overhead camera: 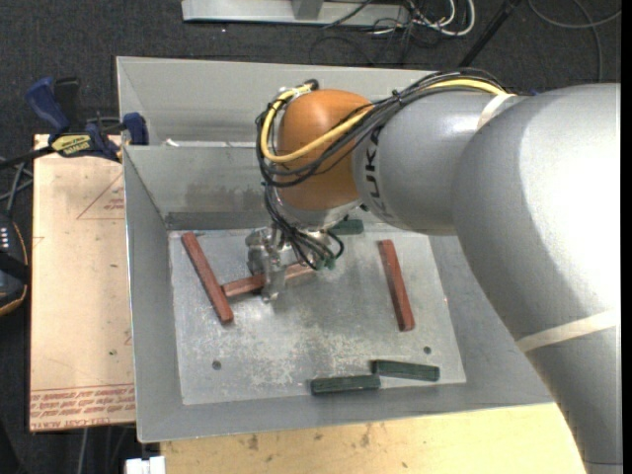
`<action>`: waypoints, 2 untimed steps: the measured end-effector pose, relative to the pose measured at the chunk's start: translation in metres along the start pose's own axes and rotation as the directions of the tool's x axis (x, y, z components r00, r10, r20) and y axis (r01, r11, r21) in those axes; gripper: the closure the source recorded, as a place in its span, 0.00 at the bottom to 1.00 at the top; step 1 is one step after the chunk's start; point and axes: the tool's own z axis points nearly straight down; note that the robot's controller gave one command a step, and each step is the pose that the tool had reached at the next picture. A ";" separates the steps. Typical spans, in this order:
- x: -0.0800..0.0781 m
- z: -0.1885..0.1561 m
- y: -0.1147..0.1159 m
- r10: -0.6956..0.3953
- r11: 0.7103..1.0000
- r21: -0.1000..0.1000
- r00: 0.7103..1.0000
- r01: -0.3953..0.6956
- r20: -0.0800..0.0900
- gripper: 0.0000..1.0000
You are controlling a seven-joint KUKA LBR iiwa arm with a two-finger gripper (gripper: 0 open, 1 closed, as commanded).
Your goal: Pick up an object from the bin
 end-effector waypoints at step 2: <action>0.001 -0.004 -0.001 -0.001 1.000 0.000 1.000 0.001 -0.005 1.00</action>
Offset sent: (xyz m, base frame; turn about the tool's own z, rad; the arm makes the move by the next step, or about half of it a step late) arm 0.0199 -0.0153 0.1132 -0.0101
